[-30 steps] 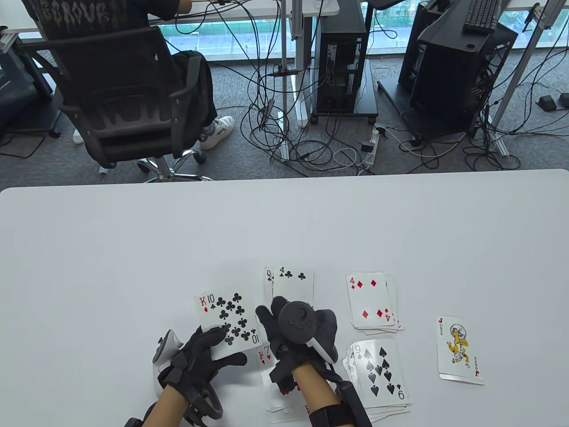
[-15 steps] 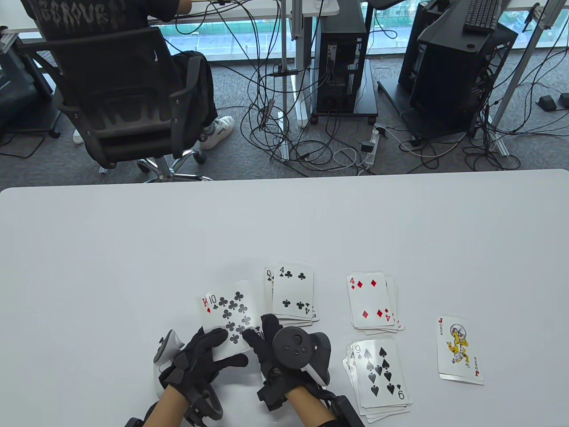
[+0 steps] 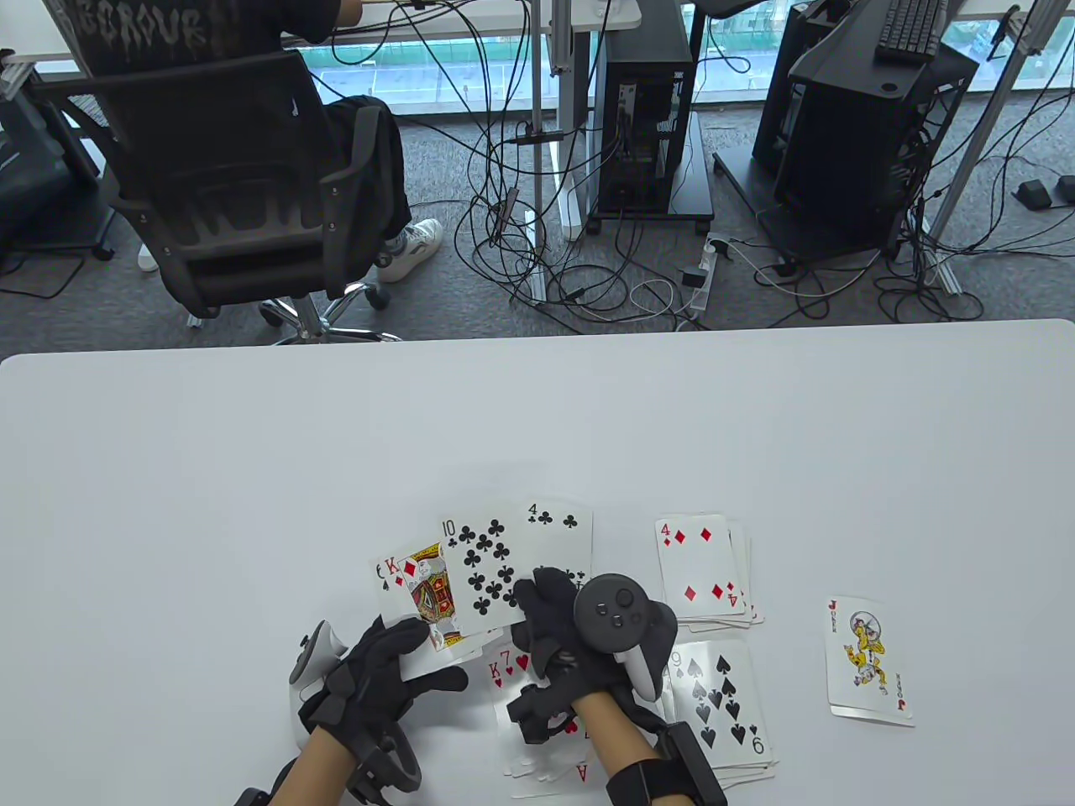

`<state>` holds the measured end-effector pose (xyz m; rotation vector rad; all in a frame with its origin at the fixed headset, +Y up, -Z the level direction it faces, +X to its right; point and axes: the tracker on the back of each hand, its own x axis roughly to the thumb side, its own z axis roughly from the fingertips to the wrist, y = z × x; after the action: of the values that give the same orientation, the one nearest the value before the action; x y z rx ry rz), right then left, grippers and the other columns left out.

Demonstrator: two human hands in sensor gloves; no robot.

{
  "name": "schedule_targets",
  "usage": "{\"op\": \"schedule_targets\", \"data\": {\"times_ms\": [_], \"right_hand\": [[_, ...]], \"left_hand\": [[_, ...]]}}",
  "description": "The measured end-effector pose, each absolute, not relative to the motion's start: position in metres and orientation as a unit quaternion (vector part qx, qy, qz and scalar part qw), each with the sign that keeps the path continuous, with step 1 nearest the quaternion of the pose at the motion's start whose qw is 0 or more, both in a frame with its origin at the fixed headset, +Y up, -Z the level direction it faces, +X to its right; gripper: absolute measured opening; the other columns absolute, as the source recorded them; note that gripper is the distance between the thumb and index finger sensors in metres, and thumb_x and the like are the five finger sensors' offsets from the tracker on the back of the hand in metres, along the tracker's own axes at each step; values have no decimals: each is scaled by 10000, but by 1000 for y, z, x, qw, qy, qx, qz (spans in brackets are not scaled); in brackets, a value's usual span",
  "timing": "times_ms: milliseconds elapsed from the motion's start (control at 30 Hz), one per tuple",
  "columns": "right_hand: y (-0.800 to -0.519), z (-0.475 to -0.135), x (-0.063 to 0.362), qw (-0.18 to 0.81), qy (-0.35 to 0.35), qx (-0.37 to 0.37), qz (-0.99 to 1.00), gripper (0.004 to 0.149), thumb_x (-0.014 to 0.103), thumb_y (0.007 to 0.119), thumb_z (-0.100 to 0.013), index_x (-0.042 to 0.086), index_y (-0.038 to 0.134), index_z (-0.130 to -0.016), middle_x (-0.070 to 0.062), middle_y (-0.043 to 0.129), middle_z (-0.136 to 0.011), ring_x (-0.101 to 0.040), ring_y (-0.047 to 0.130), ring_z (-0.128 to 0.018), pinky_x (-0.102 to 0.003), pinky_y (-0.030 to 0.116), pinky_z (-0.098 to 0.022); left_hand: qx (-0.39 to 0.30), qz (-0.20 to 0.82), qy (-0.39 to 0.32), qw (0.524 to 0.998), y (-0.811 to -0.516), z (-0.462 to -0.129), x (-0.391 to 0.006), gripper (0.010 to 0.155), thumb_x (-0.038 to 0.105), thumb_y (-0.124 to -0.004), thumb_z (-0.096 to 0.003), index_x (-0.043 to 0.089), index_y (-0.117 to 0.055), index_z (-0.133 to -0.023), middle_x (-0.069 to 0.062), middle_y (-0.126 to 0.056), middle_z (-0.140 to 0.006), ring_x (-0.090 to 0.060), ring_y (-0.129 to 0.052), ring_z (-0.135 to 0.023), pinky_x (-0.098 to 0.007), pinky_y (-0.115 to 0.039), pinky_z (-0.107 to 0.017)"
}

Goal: Playing card suit sorting

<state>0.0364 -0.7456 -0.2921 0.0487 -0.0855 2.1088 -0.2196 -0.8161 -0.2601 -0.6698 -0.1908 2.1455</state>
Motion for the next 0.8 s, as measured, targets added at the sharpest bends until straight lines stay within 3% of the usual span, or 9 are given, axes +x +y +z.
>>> {"op": "schedule_targets", "data": {"times_ms": [167, 400, 800], "right_hand": [[-738, -306, 57, 503, -44, 5, 863, 401, 237, 652, -526, -103, 745, -716, 8, 920, -307, -157, 994, -207, -381, 892, -206], [-745, -318, 66, 400, -47, -62, 913, 399, 234, 665, -519, -115, 771, -680, 7, 922, -255, -152, 991, -152, -379, 892, -163], [-759, -339, 37, 33, 27, -88, 995, 478, 334, 658, -537, -108, 812, -639, 12, 915, -219, -158, 981, -126, -389, 882, -145]], "left_hand": [[-251, 868, -81, 420, -811, -261, -223, 464, 372, -607, -623, 331, -463, -1062, 42, -602, -1107, -268, -760, -971, -402, -812, -590], [-235, 876, -76, 415, -810, -262, -229, 464, 380, -599, -626, 337, -453, -1064, 50, -595, -1110, -259, -758, -974, -395, -810, -596], [-235, 879, -79, 408, -808, -262, -229, 464, 383, -594, -628, 337, -448, -1067, 51, -591, -1112, -258, -754, -978, -392, -810, -598]]}}
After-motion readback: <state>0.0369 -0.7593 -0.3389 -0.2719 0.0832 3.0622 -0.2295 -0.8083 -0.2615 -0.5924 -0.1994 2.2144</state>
